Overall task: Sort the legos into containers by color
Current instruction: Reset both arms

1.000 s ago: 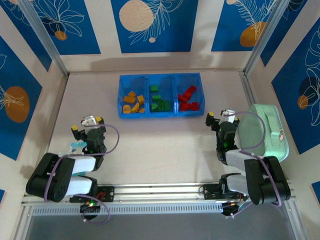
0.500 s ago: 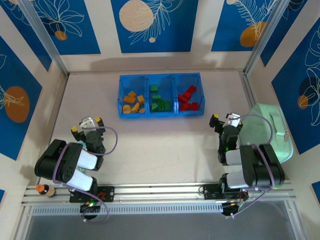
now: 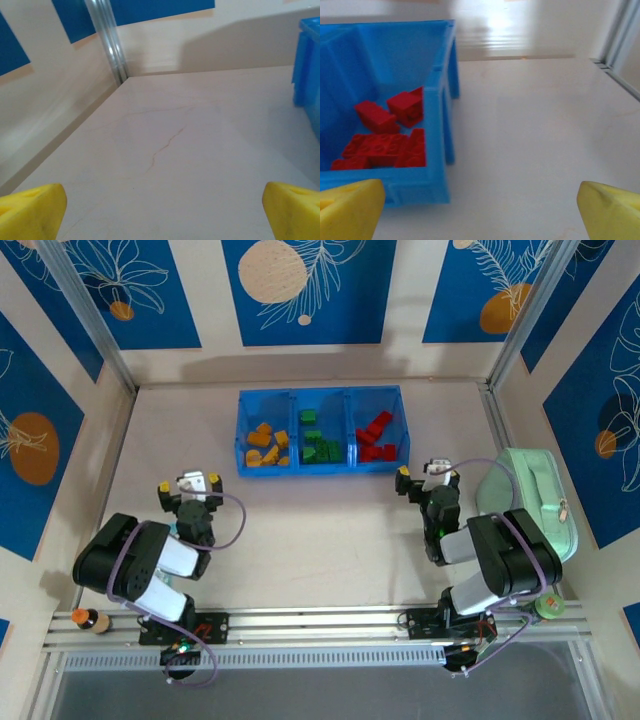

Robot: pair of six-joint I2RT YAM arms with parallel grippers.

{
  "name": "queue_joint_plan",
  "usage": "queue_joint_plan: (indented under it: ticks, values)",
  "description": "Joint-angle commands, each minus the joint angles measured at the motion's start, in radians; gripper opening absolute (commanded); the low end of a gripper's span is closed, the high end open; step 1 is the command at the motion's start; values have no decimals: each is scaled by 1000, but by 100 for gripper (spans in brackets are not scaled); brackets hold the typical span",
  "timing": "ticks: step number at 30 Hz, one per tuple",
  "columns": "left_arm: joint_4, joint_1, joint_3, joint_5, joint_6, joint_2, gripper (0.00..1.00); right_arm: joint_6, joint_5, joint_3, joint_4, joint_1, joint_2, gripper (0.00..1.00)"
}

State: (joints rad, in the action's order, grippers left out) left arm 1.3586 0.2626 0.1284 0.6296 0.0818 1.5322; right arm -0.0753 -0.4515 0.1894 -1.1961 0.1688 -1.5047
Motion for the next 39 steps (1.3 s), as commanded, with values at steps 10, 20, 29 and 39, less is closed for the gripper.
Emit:
queue_joint_plan:
  ticks: [10,20,29,39]
  values:
    - [50,63,44,-88,137,49,100,71,51,28,-62,-5,-60,99]
    - [50,62,56,-114,151,59,100,-30,136,201,321,-96,-25,99]
    - [-6,44,76,-136,137,45,100,-40,181,202,335,-123,-19,99]
    - [-332,-43,191,-250,49,-23,100,-11,166,183,294,-95,-20,99]
